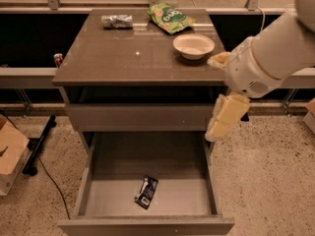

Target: Pick rxbar blueberry from middle drawer and place on counter

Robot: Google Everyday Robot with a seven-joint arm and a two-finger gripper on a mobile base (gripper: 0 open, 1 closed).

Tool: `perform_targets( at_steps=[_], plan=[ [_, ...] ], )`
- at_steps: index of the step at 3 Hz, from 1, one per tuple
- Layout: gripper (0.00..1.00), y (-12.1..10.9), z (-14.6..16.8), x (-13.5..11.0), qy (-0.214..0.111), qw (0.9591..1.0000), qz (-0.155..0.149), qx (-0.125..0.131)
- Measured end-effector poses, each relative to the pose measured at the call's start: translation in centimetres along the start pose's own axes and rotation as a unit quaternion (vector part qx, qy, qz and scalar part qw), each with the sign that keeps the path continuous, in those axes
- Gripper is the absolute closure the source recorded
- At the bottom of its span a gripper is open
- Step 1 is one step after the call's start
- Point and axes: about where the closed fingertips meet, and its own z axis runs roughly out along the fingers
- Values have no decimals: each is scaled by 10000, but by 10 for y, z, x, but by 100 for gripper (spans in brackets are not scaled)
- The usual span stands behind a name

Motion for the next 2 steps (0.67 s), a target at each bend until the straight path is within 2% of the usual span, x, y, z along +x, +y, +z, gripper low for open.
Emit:
perform_targets(
  at_steps=[2],
  plan=[
    [0,10,58,3,-209,9986,114,-470]
  ],
)
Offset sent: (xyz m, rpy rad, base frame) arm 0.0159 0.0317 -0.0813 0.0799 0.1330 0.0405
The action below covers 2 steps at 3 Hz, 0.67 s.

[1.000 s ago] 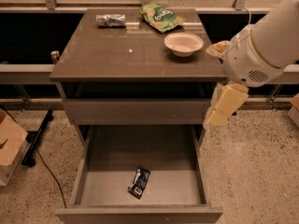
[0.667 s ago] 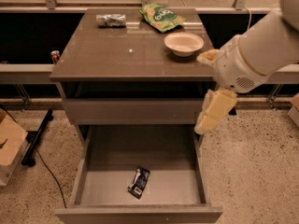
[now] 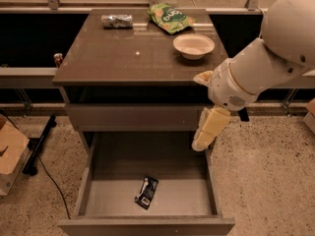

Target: Pick rxbar blueberry from middle drawer and place on counter

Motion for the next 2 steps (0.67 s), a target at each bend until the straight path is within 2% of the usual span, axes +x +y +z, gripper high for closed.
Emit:
perform_targets(
  at_steps=[2],
  plan=[
    [0,3,7,0,123,9999,-49,-58]
  ],
)
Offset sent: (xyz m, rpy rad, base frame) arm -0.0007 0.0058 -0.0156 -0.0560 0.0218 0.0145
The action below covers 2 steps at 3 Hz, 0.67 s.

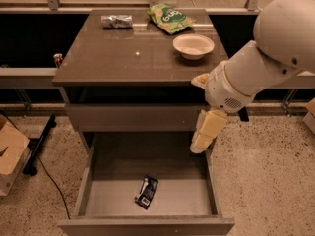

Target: Pick rxbar blueberry from middle drawer and place on counter

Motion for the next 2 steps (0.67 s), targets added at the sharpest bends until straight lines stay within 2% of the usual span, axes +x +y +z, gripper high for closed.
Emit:
perform_targets(
  at_steps=[1,2],
  plan=[
    [0,6,26,-3,-174,9997,-118,-98],
    [0,8,59,-7,-488,9982,-287,-187]
  ],
)
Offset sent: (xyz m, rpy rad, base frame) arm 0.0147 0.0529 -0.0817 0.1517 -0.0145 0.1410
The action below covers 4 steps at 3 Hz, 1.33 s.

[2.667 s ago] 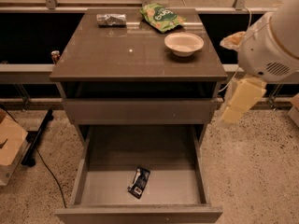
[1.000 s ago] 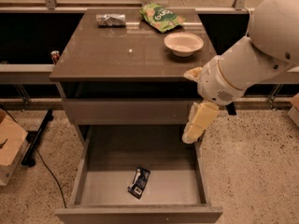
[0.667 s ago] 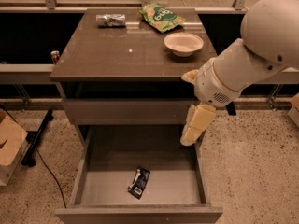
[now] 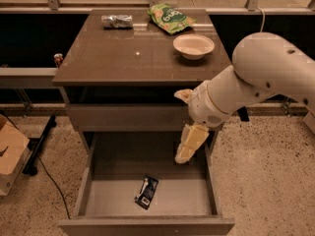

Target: Pick rxbar blueberry from middle drawer and place on counter

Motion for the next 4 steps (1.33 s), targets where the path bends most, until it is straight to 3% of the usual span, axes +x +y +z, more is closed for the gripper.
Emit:
perform_targets(
  at_steps=[2,3,4],
  plan=[
    [0,5,72,11,-427,9989,0,-173],
    [0,11,103,26,-516,9981,241,-227],
    [0,14,114,26,-487,9981,254,-269]
  ],
)
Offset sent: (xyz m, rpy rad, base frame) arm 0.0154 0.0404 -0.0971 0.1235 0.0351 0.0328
